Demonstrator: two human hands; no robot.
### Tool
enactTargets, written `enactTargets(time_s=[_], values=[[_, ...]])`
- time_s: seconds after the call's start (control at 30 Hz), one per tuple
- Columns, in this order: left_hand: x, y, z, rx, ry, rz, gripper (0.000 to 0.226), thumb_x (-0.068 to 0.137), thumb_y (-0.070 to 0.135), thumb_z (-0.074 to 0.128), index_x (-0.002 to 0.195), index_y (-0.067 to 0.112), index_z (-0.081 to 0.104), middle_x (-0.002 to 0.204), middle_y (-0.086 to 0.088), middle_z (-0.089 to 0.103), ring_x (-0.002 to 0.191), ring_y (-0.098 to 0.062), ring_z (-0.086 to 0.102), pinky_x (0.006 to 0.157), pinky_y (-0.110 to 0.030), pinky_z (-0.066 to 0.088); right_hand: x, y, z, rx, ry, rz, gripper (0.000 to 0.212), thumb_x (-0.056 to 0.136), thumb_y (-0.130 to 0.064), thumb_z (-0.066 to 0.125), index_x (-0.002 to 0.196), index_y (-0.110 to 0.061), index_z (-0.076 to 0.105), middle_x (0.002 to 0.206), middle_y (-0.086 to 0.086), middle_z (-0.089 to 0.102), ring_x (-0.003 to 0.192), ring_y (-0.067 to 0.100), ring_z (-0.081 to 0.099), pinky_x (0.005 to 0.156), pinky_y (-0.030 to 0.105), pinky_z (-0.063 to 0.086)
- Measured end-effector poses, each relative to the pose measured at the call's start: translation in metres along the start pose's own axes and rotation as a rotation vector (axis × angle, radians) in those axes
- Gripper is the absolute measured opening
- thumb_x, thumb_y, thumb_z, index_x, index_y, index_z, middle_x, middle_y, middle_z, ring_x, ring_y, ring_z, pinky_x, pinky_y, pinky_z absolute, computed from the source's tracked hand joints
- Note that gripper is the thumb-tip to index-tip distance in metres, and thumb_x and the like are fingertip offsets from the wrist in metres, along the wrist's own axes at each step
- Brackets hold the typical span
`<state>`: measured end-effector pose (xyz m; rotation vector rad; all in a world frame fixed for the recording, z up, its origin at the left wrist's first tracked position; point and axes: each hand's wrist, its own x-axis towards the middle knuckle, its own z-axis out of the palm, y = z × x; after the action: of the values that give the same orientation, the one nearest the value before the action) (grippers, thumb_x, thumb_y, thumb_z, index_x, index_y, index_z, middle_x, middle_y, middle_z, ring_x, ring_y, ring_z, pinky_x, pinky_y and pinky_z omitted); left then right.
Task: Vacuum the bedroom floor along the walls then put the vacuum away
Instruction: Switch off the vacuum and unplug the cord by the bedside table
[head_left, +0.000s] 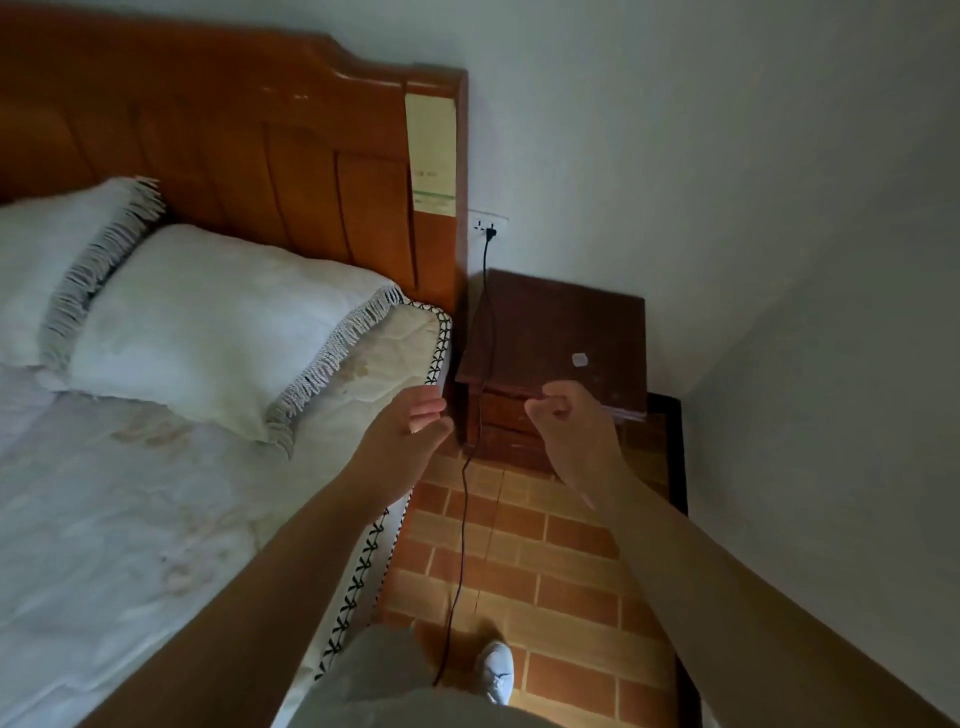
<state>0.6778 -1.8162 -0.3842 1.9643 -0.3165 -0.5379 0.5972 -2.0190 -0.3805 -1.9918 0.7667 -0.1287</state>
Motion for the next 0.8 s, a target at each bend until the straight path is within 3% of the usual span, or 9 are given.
enactTargets(time_s=[0.17,0.33,0.47,0.6,0.8], values=[[0.058,0.017,0.005,-0.028,0.020,-0.017,0.043,0.100,0.020,0.062,0.142,0.020,0.053,0.136,0.006,0.063,0.125,-0.010,0.059,0.110,-0.034,0.045,0.058,-0.011,0.000,-0.014,-0.023,-0.005,0.040,0.100,-0.035,0.062,0.134,-0.014,0.058,0.102,-0.009,0.058,0.104,0.013,0.059,0.092,0.029,0.045],[0.129,0.018,0.008,-0.074,0.015,-0.050,0.043,0.099,0.015,0.061,0.142,0.018,0.053,0.136,0.004,0.062,0.125,-0.012,0.059,0.104,-0.029,0.046,0.125,-0.022,0.011,0.020,-0.018,0.037,0.041,0.100,-0.035,0.063,0.134,-0.014,0.059,0.115,0.000,0.063,0.111,0.018,0.061,0.102,0.036,0.048],[0.200,0.013,0.005,-0.127,-0.005,-0.085,0.044,0.099,0.014,0.061,0.143,0.017,0.054,0.135,0.005,0.062,0.122,-0.009,0.059,0.096,-0.022,0.046,0.192,-0.032,0.027,0.030,0.039,0.078,0.038,0.099,-0.037,0.063,0.130,-0.015,0.062,0.116,0.001,0.066,0.109,0.019,0.063,0.102,0.043,0.051],[0.272,0.009,-0.006,-0.182,-0.053,-0.131,0.041,0.100,0.013,0.063,0.140,0.014,0.056,0.135,0.002,0.063,0.122,-0.011,0.060,0.108,-0.031,0.046,0.257,-0.045,0.047,0.008,0.051,0.138,0.035,0.099,-0.037,0.061,0.128,-0.017,0.062,0.115,0.001,0.068,0.107,0.019,0.065,0.099,0.040,0.052],[0.355,0.007,-0.019,-0.172,-0.105,-0.171,0.039,0.099,0.011,0.064,0.137,0.012,0.057,0.135,0.000,0.063,0.120,-0.011,0.060,0.101,-0.023,0.045,0.337,-0.058,0.075,0.003,0.013,0.231,0.035,0.098,-0.039,0.061,0.127,-0.019,0.062,0.115,0.002,0.068,0.106,0.020,0.065,0.098,0.044,0.053]])
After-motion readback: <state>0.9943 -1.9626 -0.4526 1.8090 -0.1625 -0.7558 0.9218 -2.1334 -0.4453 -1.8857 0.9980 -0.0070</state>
